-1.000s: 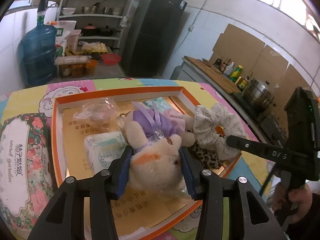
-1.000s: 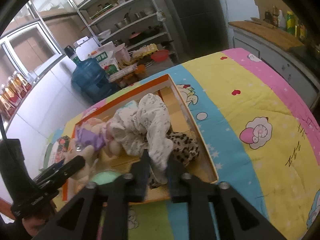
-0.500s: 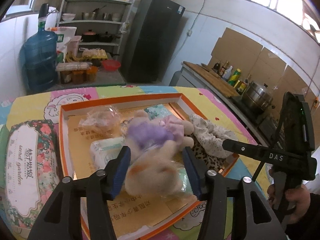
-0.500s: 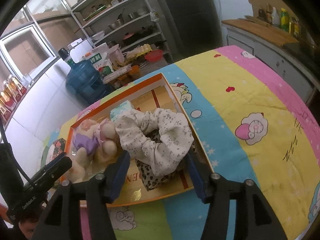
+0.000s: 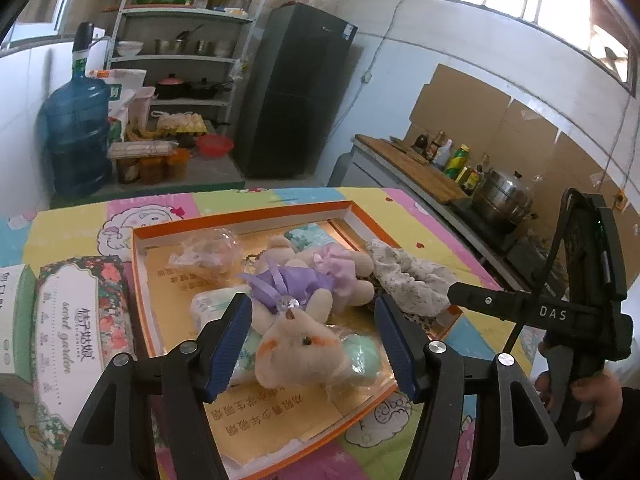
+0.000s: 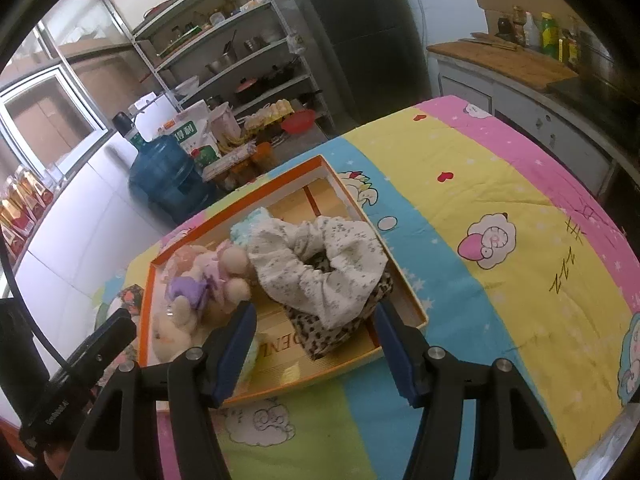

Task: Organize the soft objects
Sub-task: 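Open the left tool releasing the bunny while the right tool releases the scrunchie, then move both tools back from the box toward the wrapped snack packs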

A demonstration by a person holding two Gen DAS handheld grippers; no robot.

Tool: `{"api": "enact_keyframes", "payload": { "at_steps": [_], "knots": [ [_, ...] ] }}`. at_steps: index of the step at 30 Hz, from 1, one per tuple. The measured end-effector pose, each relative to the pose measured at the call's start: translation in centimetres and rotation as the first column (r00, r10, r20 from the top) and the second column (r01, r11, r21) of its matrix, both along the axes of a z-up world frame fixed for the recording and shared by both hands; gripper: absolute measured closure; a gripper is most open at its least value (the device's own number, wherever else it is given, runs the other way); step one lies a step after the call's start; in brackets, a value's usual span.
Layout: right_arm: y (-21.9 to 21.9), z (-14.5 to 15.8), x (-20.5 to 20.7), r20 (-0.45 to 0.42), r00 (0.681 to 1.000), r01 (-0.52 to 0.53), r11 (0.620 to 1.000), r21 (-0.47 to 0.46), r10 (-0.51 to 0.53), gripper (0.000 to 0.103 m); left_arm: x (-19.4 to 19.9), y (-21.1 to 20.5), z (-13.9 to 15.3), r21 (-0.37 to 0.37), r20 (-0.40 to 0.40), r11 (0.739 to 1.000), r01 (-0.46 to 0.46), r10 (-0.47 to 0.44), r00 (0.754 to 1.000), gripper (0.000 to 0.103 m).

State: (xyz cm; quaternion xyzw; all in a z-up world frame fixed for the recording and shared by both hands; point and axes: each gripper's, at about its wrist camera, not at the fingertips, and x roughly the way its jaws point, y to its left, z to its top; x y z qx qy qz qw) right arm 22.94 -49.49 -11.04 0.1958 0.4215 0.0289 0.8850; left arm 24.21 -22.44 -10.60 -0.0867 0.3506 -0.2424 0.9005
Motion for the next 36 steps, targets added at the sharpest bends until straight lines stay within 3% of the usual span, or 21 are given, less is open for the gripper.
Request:
{"api": "enact_keyframes", "payload": {
  "at_steps": [19,36],
  "knots": [
    [4.0,3.6,-4.0,0.077,0.997,0.008,1.000,-0.029,-0.006,0.042,-3.8,3.3,2.7,0.000,0.058,0.999,0.037,-0.037,0.998,0.035],
    [10.1,6.1,-6.9,0.111,0.992,-0.049,0.995,-0.083,0.058,0.042,-7.3,9.1,3.6,-0.020,0.077,1.000,0.011,-0.010,0.997,0.035]
  ]
}}
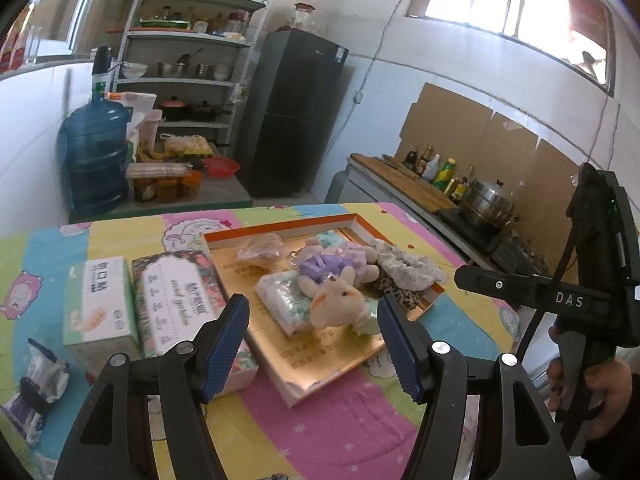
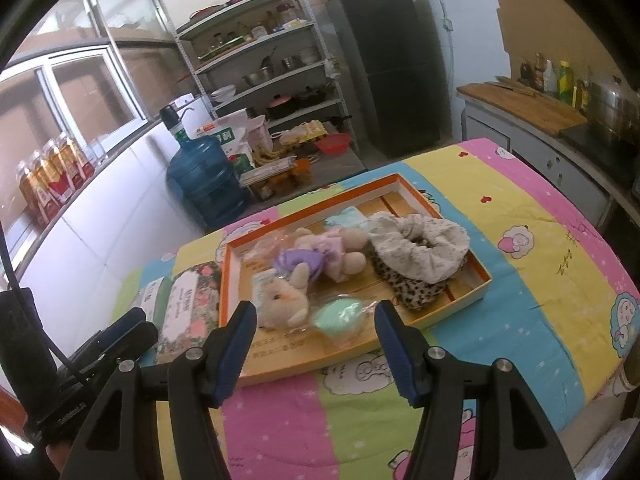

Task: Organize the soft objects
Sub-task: 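Move both tools back from the box toward the wrapped snack packs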

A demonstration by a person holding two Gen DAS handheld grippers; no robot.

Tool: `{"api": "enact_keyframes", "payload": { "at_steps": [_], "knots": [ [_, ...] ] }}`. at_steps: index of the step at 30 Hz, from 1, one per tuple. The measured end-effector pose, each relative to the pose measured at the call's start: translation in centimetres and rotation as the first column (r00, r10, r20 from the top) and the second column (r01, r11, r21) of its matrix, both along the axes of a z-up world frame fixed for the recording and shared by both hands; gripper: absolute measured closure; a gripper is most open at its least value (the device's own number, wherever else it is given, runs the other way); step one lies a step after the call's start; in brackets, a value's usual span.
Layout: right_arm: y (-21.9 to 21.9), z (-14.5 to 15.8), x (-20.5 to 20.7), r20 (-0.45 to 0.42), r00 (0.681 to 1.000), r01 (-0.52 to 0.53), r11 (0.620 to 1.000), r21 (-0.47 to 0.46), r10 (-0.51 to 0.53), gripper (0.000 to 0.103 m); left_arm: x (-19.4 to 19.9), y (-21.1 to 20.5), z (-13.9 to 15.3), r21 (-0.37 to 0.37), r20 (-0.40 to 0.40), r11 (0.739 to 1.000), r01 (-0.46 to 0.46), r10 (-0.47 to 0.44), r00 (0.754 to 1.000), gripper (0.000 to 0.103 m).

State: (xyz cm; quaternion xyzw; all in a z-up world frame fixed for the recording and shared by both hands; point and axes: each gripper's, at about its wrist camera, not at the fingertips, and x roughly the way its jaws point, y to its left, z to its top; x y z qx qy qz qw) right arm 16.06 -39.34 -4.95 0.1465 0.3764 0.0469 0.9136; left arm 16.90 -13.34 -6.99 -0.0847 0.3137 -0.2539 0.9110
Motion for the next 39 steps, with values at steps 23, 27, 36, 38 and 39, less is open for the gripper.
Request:
{"api": "enact_keyframes", "payload": {
  "at_steps": [23,27,36,38,39],
  "knots": [
    [9.8,1.0,-4.2,0.046,0.994,-0.094,0.995,-0.038,0.096,0.042,-4.2,8.5,0.5,-0.006,0.038,1.000,-0.018,0.019,0.999,0.035],
    [11.9,0.9,-4.3,0.048,0.989,-0.137,0.990,-0.036,0.139,0.042,-5.1,10.8,0.5,-0.004,0.040,0.999,-0.054,0.054,0.998,0.035],
    [16.7,0.7,-4.2,0.053,0.966,-0.251,0.967,-0.038,0.252,0.042,-7.0,16.0,0.2,0.008,0.047,0.989,-0.150,0.149,0.988,0.035],
    [17.6,0.7,-4.2,0.054,0.958,-0.280,0.959,-0.039,0.282,0.042,-7.4,16.9,0.1,0.010,0.046,0.986,-0.169,0.168,0.985,0.035],
    [18.1,0.6,-4.1,0.054,0.952,-0.300,0.953,-0.037,0.302,0.042,-7.6,17.5,-0.1,0.010,0.044,0.984,-0.180,0.180,0.983,0.035]
  ]
}}
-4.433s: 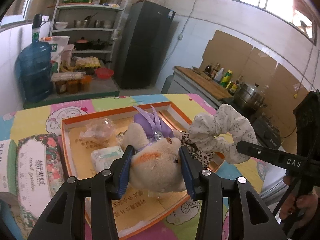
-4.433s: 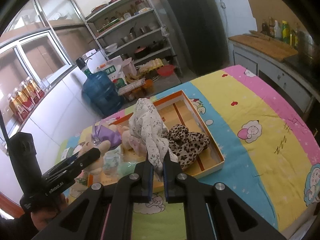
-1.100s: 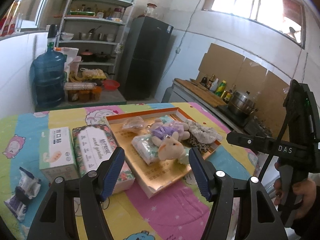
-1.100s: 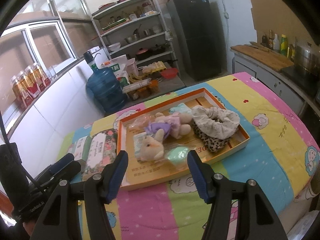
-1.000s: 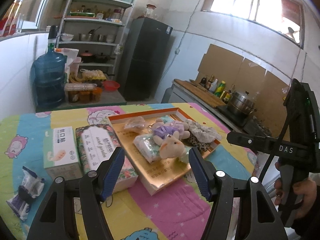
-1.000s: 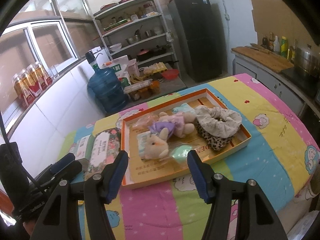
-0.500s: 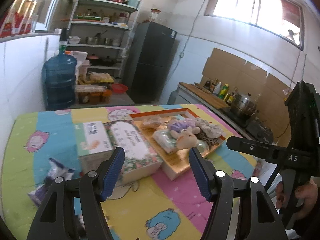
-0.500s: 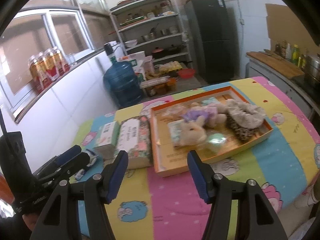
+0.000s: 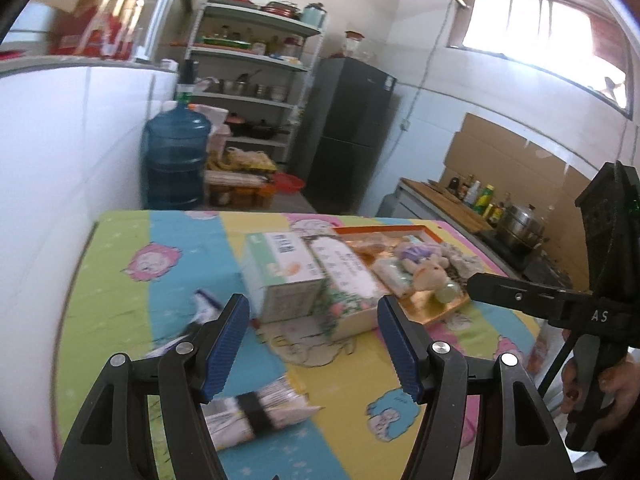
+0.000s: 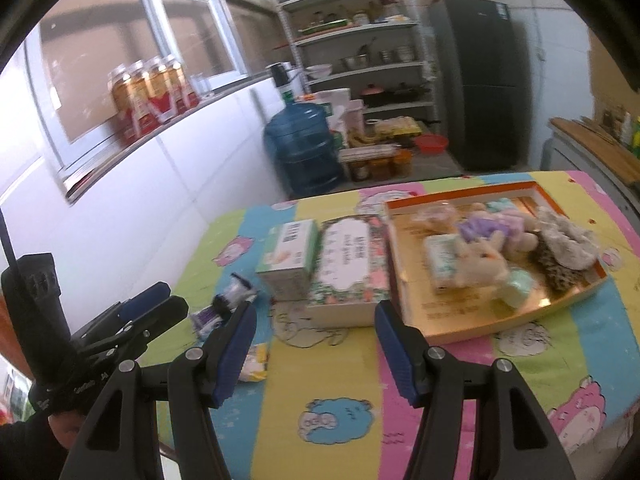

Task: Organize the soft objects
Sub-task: 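Move both tools back from the box toward the wrapped snack packs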

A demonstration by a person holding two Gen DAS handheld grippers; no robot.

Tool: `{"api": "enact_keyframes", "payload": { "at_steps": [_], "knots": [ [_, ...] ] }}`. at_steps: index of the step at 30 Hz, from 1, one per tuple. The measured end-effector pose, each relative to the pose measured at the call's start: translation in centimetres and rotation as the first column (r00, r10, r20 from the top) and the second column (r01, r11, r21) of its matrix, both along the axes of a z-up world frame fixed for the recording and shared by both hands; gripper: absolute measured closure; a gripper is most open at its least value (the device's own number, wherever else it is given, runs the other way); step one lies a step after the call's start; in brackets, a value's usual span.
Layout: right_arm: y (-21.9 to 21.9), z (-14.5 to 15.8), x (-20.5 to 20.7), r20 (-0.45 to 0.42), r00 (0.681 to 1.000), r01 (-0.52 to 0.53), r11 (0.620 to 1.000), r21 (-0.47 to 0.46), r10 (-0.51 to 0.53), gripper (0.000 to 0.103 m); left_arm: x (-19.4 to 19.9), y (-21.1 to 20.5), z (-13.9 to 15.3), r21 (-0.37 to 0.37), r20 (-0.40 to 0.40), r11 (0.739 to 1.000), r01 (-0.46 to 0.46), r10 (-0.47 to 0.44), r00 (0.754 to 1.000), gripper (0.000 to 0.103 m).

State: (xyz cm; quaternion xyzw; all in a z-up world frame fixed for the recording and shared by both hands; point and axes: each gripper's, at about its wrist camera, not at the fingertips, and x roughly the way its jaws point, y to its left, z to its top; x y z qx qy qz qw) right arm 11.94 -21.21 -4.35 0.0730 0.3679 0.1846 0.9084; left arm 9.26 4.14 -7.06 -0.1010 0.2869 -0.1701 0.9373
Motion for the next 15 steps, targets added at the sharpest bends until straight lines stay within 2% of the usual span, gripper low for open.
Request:
{"api": "enact_keyframes", "payload": {
  "at_steps": [5,9,12,15],
  "knots": [
    [2.6,-1.0,0.5,-0.035,0.989,-0.141,0.990,0.012,0.141,0.042,-1.2,2.6,-0.5,0.000,-0.005,0.998,-0.069,0.069,0.998,0.035],
    [5.0,-2.3,0.8,-0.039,0.953,-0.299,0.954,0.029,0.300,0.042,-2.3,4.3,-1.1,0.011,-0.007,0.992,-0.128,0.128,0.992,0.035],
    [6.7,-3.4,1.1,-0.018,0.887,-0.461,0.887,0.023,0.461,0.042,-2.5,5.6,-1.5,0.026,-0.013,0.984,-0.174,0.174,0.985,0.035],
    [8.9,-5.1,1.6,-0.032,0.797,-0.604,0.793,-0.080,0.603,0.042,-2.5,6.6,-2.0,0.033,-0.025,0.979,-0.201,0.202,0.979,0.035]
  ]
}}
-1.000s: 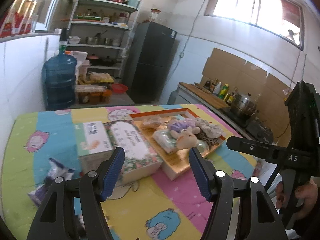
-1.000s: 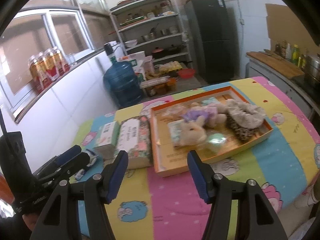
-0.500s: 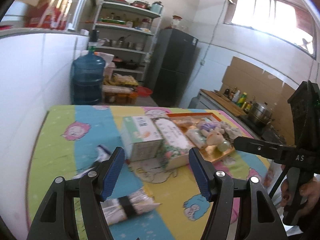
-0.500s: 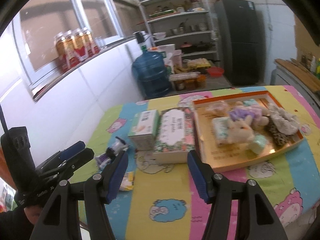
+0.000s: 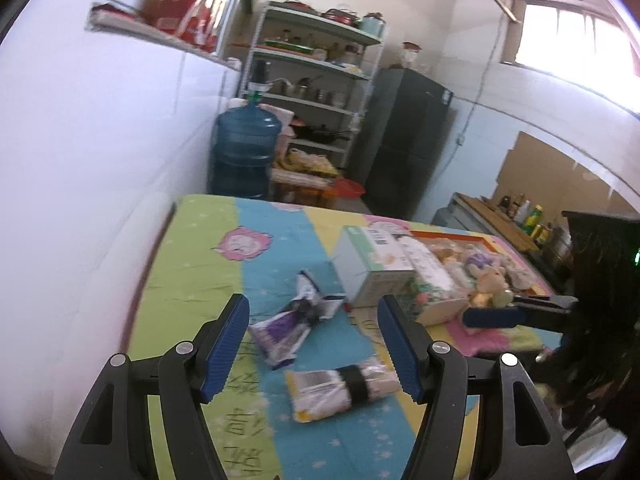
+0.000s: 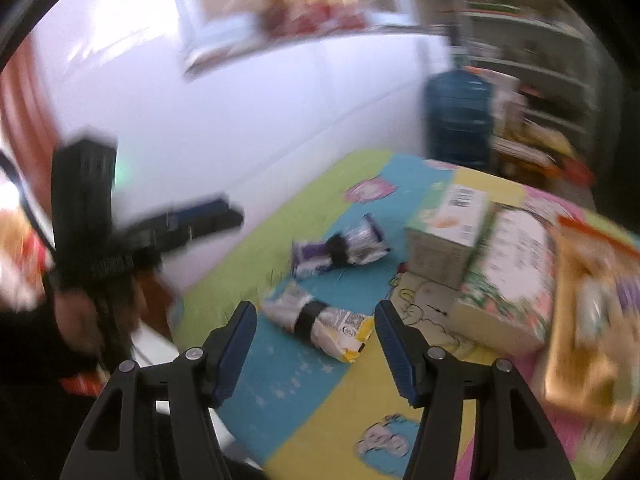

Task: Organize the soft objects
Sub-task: 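Move both tools back from the box toward the wrapped snack packs, then grasp the purple snack pack with the left tool while the right tool grasps the yellow-white pack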

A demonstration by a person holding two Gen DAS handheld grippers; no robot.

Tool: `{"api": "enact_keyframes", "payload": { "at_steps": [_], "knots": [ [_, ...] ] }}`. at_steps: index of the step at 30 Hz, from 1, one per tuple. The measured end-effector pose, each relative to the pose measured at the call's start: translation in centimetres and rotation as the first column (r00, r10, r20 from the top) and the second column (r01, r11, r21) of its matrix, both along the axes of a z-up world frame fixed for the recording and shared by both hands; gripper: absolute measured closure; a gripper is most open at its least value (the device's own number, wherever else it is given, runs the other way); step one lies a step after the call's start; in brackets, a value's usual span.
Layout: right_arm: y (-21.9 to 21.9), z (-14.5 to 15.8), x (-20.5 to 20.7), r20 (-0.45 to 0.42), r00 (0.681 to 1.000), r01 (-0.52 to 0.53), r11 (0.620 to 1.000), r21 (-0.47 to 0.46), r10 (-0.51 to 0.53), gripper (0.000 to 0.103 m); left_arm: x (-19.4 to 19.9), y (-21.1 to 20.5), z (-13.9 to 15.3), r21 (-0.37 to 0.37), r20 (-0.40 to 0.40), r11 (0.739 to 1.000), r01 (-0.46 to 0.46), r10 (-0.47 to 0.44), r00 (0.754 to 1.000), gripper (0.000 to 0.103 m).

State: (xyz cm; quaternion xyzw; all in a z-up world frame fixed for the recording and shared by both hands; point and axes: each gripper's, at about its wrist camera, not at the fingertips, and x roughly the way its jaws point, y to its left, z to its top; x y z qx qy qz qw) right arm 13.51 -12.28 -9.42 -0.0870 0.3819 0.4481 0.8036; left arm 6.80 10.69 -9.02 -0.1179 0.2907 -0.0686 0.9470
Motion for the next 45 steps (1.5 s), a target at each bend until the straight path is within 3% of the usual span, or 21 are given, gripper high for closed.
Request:
{"api": "enact_keyframes", "payload": {
  "at_steps": [4,11,18,23,28,31,35,40,45],
  "knots": [
    [2.5,-2.1,0.5,0.007,0.982,-0.187,0.975,-0.121,0.189,0.042,0.4,0.5,-0.7,0.009,-0.026,1.000,0.002,-0.002,1.000,0.035],
    [6.9,-5.4,0.7,0.018,0.892,-0.422,0.846,-0.324,0.452,0.042,0.6,1.1,-1.7,-0.003,-0.044,1.000,-0.004,0.004,0.999,0.035],
    [9.5,-7.6,0.9,0.022,0.810,-0.526,0.742,-0.417,0.587,0.042,0.6,1.6,-2.1,-0.008,-0.059,0.999,-0.046,0.045,0.997,0.035],
    [10.3,-9.2,1.2,-0.016,0.802,-0.534,0.705,-0.467,0.597,0.042,0.6,2.0,-2.5,-0.016,-0.071,0.997,-0.073,0.072,0.995,0.035],
    [10.4,-9.5,1.9,-0.075,0.836,-0.512,0.724,-0.462,0.543,0.045,0.9,1.8,-2.9,-0.016,-0.082,0.997,-0.073,0.071,0.994,0.035],
    [10.2,-9.1,2.5,-0.100,0.871,-0.472,0.762,-0.444,0.482,0.059,1.4,1.5,-3.0,-0.010,-0.081,0.999,-0.050,0.049,0.996,0.035],
    [8.9,-8.9,2.6,-0.118,0.911,-0.408,0.815,-0.411,0.396,0.060,2.3,1.1,-2.8,0.004,-0.057,1.000,0.003,-0.003,0.998,0.035],
    [6.2,-8.3,1.3,-0.128,0.950,-0.313,0.878,-0.362,0.286,0.060,4.9,0.2,-3.1,0.035,-0.059,0.990,0.139,-0.137,0.989,0.028],
    [3.2,-7.4,-0.3,-0.148,0.974,-0.211,0.929,-0.303,0.172,0.060,7.5,-1.4,-5.1,0.112,-0.103,0.952,0.287,-0.276,0.956,0.027]
  ]
}}
